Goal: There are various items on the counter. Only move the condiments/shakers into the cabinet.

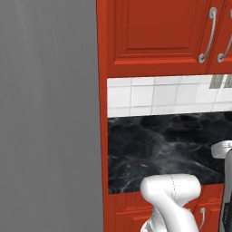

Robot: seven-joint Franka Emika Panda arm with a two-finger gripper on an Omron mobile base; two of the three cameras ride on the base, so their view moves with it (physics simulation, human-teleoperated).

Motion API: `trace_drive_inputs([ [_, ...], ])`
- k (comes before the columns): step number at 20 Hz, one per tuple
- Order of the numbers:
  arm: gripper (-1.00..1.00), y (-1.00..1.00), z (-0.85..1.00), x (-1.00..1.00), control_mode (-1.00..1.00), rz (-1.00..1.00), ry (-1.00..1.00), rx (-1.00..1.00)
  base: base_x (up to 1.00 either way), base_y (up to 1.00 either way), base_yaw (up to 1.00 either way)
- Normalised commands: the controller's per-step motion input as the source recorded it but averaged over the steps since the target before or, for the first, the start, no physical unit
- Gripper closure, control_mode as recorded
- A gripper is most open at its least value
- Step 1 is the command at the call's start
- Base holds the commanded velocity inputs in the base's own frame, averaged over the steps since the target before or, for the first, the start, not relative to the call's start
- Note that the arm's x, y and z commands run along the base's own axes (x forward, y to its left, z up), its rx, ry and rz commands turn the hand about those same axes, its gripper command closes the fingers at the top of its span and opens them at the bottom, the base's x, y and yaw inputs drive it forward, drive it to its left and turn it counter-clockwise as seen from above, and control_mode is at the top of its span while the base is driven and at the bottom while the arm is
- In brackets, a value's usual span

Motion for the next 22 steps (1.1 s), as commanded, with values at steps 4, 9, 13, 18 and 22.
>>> trace_drive_inputs([
  [4,-1.00,-0.08,0.00,0.18,-1.00,0.24,0.00,0.00,0.13,-0.01,0.05],
  [9,-1.00,0.03,0.00,0.36,-1.00,0.35,0.00,0.00,0.00,0.00,0.00],
  [13,-1.00,0.12,-0.01,0.76,-1.00,0.29,0.01,0.00,0.00,0.00,0.00],
  [18,-1.00,0.22,-0.36,0.90,-1.00,0.28,0.08,0.00,0.00,0.00,0.00],
  [22,-1.00,0.14,-0.58,0.86,-1.00,0.21,0.19,0.00,0.00,0.00,0.00],
])
